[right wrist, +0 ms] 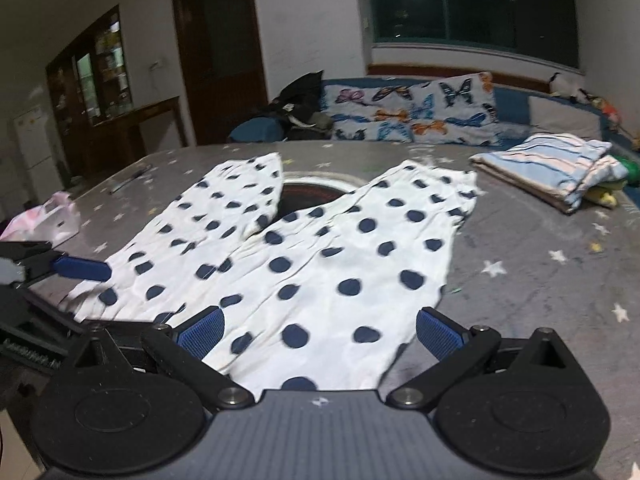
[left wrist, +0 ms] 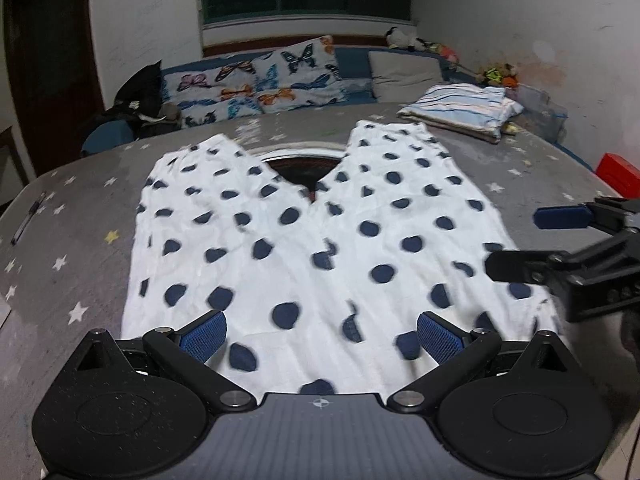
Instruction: Fold clothes
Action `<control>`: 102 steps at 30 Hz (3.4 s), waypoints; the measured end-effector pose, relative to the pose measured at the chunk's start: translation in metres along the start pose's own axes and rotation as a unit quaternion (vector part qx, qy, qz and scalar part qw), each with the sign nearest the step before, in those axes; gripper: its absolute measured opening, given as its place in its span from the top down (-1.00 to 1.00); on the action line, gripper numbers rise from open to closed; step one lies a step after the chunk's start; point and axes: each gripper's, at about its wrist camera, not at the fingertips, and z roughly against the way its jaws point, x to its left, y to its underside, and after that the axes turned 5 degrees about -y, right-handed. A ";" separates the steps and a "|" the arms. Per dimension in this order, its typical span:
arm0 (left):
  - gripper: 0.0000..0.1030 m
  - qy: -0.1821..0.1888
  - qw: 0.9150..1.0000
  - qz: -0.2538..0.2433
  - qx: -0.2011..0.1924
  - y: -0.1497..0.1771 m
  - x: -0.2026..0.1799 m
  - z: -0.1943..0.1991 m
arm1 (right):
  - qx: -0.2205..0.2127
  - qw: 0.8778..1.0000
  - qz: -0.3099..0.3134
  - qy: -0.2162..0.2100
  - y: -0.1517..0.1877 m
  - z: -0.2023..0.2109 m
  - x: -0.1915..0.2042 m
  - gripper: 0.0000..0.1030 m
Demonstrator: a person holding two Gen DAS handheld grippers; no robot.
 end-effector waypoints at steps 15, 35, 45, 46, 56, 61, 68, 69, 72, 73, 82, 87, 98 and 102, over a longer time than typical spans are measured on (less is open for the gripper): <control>-1.00 -0.058 0.998 0.010 0.031 0.010 0.025 -0.018 | 0.063 0.997 0.046 0.007 0.006 -0.022 -0.001 -1.00; -0.98 0.142 0.982 -0.120 -0.036 0.004 -0.077 0.042 | 0.087 0.989 0.058 0.102 0.001 -0.023 -0.053 -1.00; -0.27 0.176 0.966 -0.189 -0.004 0.021 -0.116 0.028 | 0.079 0.990 0.036 0.111 -0.006 -0.020 -0.079 -1.00; -0.19 0.177 0.965 -0.194 0.000 0.023 -0.118 0.026 | 0.076 0.991 0.032 0.108 -0.008 -0.019 -0.081 -1.00; 0.74 0.203 0.963 -0.175 0.013 0.015 -0.105 0.021 | 0.041 0.995 -0.048 0.077 -0.043 -0.026 -0.118 -0.64; 0.75 0.220 0.963 -0.157 0.016 0.008 -0.095 0.021 | 0.036 0.993 -0.088 0.066 -0.065 -0.049 -0.140 -0.35; 0.75 0.242 0.961 -0.133 0.020 0.000 -0.083 0.019 | 0.052 0.992 -0.090 0.068 -0.094 -0.102 -0.164 -0.09; 0.75 0.244 0.961 -0.131 0.020 -0.001 -0.082 0.018 | 0.053 0.992 -0.090 0.069 -0.097 -0.108 -0.166 -0.06; 0.78 0.251 0.960 -0.119 0.024 -0.005 -0.077 0.015 | 0.052 0.993 -0.087 0.068 -0.109 -0.128 -0.174 0.00; 0.78 0.252 0.960 -0.115 0.025 -0.005 -0.076 0.014 | 0.053 0.992 -0.089 0.068 -0.114 -0.135 -0.178 0.01; 0.80 0.264 0.960 -0.083 0.031 -0.011 -0.063 0.008 | 0.056 0.991 -0.096 0.075 -0.132 -0.180 -0.201 0.10; 0.82 0.268 0.961 -0.066 0.031 -0.012 -0.056 0.008 | 0.054 0.991 -0.097 0.079 -0.135 -0.189 -0.205 0.72; 0.88 0.260 0.965 -0.020 0.006 -0.011 -0.028 0.029 | 0.029 0.989 -0.117 0.090 -0.163 -0.170 -0.197 0.89; 0.89 0.250 0.968 0.003 -0.011 -0.010 -0.011 0.042 | 0.017 0.991 -0.108 0.083 -0.186 -0.162 -0.180 0.89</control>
